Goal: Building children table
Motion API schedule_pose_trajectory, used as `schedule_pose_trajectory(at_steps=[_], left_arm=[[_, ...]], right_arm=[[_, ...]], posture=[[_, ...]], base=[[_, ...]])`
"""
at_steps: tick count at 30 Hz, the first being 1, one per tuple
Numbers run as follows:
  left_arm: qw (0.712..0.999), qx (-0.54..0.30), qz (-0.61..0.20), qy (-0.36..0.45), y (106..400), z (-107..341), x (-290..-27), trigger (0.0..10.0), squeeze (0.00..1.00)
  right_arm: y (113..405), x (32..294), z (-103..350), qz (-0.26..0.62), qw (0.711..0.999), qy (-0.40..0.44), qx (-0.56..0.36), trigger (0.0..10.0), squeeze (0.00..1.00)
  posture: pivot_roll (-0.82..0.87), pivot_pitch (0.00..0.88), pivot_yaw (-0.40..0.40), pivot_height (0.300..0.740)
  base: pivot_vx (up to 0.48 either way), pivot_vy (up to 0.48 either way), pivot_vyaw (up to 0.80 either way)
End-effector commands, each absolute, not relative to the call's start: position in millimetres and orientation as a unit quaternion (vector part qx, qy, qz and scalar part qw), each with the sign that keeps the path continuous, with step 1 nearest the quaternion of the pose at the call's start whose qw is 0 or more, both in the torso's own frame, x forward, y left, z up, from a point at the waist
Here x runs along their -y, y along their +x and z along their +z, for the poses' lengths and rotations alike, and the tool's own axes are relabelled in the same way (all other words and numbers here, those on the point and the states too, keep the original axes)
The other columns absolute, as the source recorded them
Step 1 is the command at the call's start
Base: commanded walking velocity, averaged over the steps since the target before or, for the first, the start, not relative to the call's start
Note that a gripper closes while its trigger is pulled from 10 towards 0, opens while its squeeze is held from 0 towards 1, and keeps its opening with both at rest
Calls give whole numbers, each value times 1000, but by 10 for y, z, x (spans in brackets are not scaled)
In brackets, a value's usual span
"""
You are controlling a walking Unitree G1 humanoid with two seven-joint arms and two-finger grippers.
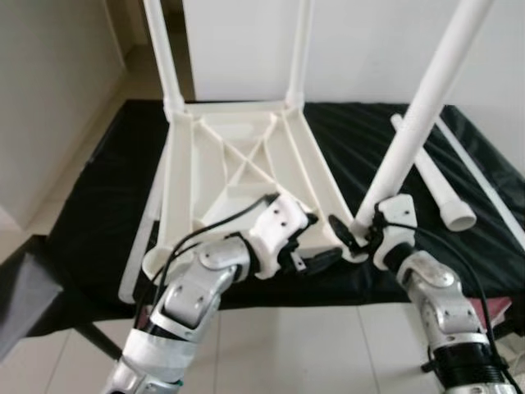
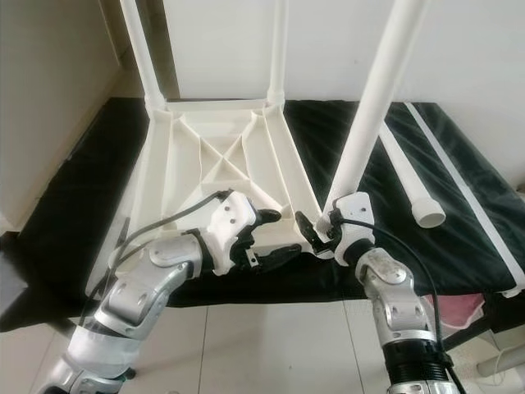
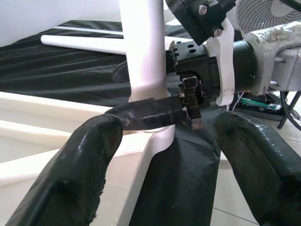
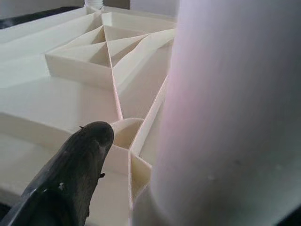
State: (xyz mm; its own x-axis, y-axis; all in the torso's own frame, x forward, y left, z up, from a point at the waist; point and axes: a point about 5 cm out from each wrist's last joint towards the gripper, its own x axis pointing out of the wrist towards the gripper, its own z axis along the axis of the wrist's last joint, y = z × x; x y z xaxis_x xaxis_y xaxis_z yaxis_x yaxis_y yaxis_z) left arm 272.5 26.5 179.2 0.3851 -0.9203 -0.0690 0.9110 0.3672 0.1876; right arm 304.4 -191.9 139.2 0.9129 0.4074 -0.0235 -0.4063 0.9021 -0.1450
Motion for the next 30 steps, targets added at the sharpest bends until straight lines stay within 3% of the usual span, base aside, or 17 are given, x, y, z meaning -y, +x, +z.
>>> schedule_pose_trajectory(at_steps=[1,4,5,9,10,19,20,21,22,30], left_arm=[[845,32,-524,105,2748,1811,-274,10000,0],[844,34,-526,104,2741,1808,-283,10000,0],[840,40,-530,107,2730,1813,-289,10000,0],[839,42,-531,107,2728,1815,-290,10000,0],[839,42,-532,106,2731,1817,-285,10000,0],[838,42,-533,105,2724,1818,-287,10000,0],[838,41,-533,105,2729,1819,-284,10000,0],[838,41,-533,105,2729,1819,-284,10000,0],[838,44,-534,103,2723,1823,-282,10000,0],[834,50,-539,106,2699,1825,-265,10000,0]], right_arm=[[3069,1932,1373,224,972,-76,-3,10000,0],[3088,1947,1362,235,968,-83,-6,10000,0],[3119,1965,1355,244,966,-87,-10,4196,0],[3142,1979,1349,249,964,-87,-11,4196,0],[3153,1986,1343,253,963,-88,-12,0,0],[3166,2001,1295,256,962,-91,-20,0,0],[3172,2007,1284,254,963,-87,-23,3137,0],[3172,2007,1284,254,963,-87,-23,3137,0],[3173,2009,1270,251,964,-81,-26,10000,0],[3175,1951,1173,244,968,-42,-35,10000,0]], posture=[[-9,22,-11,740],[-7,25,-12,740],[-4,26,-11,740],[-4,26,-11,740],[-4,24,-10,740],[-5,26,-11,740],[-5,25,-14,740],[-5,25,-14,740],[-8,25,-12,740],[-13,26,-10,740]], base=[[0,0,0],[0,0,0],[0,0,0],[0,0,0],[0,0,0],[0,0,0],[0,0,0],[0,0,0],[0,0,0],[0,0,0]])
